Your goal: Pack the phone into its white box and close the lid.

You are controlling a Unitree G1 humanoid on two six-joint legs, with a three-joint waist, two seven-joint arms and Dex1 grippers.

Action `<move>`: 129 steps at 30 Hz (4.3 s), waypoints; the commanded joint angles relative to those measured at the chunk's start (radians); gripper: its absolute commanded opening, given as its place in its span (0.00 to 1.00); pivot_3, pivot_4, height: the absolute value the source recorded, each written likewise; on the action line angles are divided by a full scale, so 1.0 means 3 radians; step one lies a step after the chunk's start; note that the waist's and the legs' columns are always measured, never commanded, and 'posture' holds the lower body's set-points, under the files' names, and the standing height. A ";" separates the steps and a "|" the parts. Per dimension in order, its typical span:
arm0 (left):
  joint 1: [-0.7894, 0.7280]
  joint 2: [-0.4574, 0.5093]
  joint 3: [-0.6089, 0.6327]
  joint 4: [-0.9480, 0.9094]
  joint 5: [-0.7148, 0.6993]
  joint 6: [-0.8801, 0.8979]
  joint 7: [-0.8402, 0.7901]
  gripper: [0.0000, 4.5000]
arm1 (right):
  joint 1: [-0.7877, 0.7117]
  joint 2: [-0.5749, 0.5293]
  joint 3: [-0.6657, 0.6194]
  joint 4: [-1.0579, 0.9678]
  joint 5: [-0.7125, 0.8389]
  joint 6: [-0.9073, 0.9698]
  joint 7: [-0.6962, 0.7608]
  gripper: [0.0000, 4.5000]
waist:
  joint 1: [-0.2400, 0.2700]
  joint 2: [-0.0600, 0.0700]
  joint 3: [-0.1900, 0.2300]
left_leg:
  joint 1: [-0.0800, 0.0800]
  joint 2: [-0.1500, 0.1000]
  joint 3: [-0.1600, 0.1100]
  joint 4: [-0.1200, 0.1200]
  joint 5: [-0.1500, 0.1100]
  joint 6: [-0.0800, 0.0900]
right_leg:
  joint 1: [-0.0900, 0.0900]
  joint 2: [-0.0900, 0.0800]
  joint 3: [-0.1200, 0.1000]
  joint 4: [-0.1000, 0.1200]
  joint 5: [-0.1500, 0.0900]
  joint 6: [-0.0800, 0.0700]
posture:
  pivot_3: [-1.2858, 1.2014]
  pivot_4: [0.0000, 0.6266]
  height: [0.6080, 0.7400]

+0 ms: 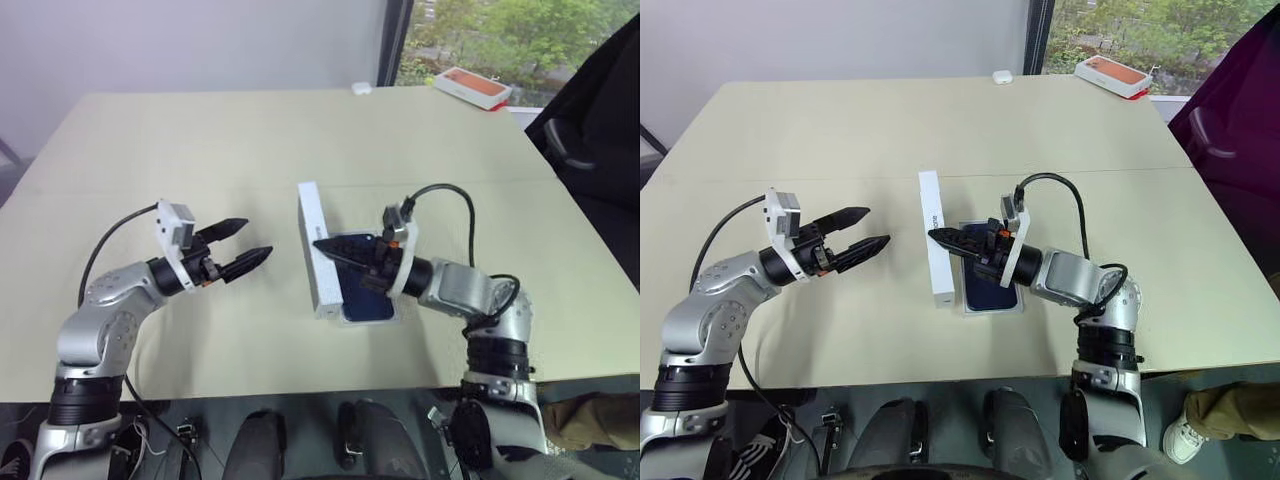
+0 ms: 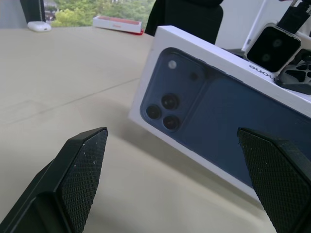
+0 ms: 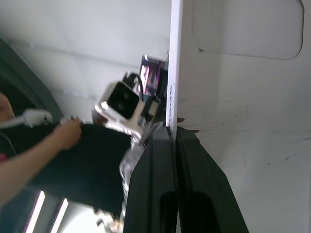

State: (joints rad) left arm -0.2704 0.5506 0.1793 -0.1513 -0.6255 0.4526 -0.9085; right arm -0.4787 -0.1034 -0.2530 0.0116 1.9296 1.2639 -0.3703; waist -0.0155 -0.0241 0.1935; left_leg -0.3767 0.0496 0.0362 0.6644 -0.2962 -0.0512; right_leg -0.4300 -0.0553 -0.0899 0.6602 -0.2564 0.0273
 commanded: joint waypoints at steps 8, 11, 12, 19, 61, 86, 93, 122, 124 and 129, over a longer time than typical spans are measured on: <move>0.0182 -0.0178 -0.0213 -0.0257 -0.0003 0.0035 0.0101 0.89 | 0.0369 -0.0044 0.0236 -0.0400 0.0142 -0.0485 -0.0327 0.00 | 0.0017 0.0000 0.0000 | -0.0003 0.0001 0.0000 0.0000 -0.0001 0.0002 | 0.0000 0.0000 0.0000 -0.0007 -0.0001 0.0001 | 0.52 0.24 1.00; 0.0202 -0.0261 -0.0300 -0.0257 0.0032 0.0021 0.0151 0.61 | 0.0428 -0.0084 0.0275 -0.0440 0.0142 -0.0495 -0.0300 0.00 | 0.0013 0.0000 0.0000 | -0.0009 0.0001 -0.0001 -0.0001 -0.0002 0.0004 | -0.0001 -0.0001 0.0000 -0.0014 0.0000 0.0001 | 0.52 0.24 1.00; 0.0199 -0.0295 -0.0334 -0.0254 0.0034 0.0022 0.0168 0.50 | 0.0433 -0.0086 0.0276 -0.0448 0.0142 -0.0513 -0.0296 0.00 | 0.0010 0.0000 0.0000 | -0.0009 0.0001 0.0000 -0.0001 -0.0002 0.0004 | -0.0001 -0.0001 0.0000 -0.0015 0.0000 0.0001 | 0.52 0.24 1.00; 0.0173 -0.0422 -0.0509 -0.0242 0.0068 0.0002 0.0218 0.02 | 0.0404 -0.0205 0.0285 -0.0419 0.0142 -0.0552 -0.0215 0.00 | 0.0014 0.0000 0.0000 | -0.0009 0.0004 -0.0002 -0.0001 -0.0003 0.0005 | -0.0001 0.0008 0.0000 -0.0017 0.0000 0.0001 | 0.52 0.24 1.00; -0.0736 -0.1427 -0.1048 0.1203 0.0692 -0.0630 0.0073 0.00 | -0.0487 -0.2633 0.1062 0.0410 -0.4080 -0.2004 0.3821 0.52 | 0.0097 0.0004 0.0001 | -0.0045 0.0002 0.0006 0.0014 -0.0013 0.0023 | -0.0019 0.0016 -0.0008 -0.0038 0.0005 0.0008 | 0.52 0.24 1.00; -0.0455 -0.0640 -0.1006 0.0561 0.0711 0.0334 0.0245 0.00 | -0.0116 -0.2161 0.1114 0.0239 -0.5194 -0.2727 0.4314 0.01 | 0.0104 0.0006 0.0000 | -0.0033 0.0002 0.0004 0.0019 -0.0012 0.0022 | -0.0011 0.0012 -0.0010 -0.0025 0.0009 0.0003 | 0.52 0.24 1.00; -0.0654 -0.0860 -0.1184 0.0733 0.0622 0.0655 0.0114 0.00 | -0.0046 -0.2265 0.1154 0.0136 -0.5364 -0.2818 0.4584 0.01 | 0.0099 0.0006 0.0000 | -0.0042 0.0003 0.0000 0.0046 -0.0015 0.0026 | -0.0008 0.0013 -0.0010 -0.0018 0.0009 0.0003 | 0.52 0.24 1.00; -0.0828 -0.1060 -0.1181 0.0666 0.0677 0.0638 0.0076 0.00 | 0.0206 -0.2353 0.1104 -0.0044 -0.5644 -0.2849 0.4795 0.01 | 0.0094 0.0006 0.0000 | -0.0031 0.0003 -0.0002 0.0067 -0.0016 0.0028 | -0.0003 0.0013 -0.0005 0.0007 0.0012 0.0002 | 0.52 0.24 1.00; -0.0790 -0.1047 -0.1202 0.0671 0.0699 0.0604 0.0080 0.00 | 0.0234 -0.2360 0.1099 -0.0080 -0.5644 -0.2855 0.4819 0.01 | 0.0094 0.0006 0.0000 | -0.0031 0.0003 -0.0002 0.0067 -0.0016 0.0028 | -0.0003 0.0013 -0.0004 0.0007 0.0012 0.0002 | 0.52 0.24 1.00; -0.0735 -0.1010 -0.1153 0.0670 0.0679 0.0592 0.0112 0.00 | 0.0275 -0.2354 0.1095 -0.0207 -0.5614 -0.2793 0.4840 0.01 | 0.0095 0.0006 0.0000 | -0.0030 0.0003 -0.0002 0.0067 -0.0016 0.0028 | -0.0003 0.0013 -0.0004 0.0008 0.0012 0.0002 | 0.52 0.24 1.00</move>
State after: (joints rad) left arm -0.4952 0.2522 -0.1626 0.0778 -0.4217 0.6424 -0.8722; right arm -0.3939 -0.8048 0.0874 0.0034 0.2274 0.4319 1.0680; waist 0.0128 -0.0223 0.1935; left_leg -0.3858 0.0504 0.0356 0.6846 -0.3009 -0.0429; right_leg -0.4310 -0.0513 -0.0913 0.6625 -0.2527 0.0278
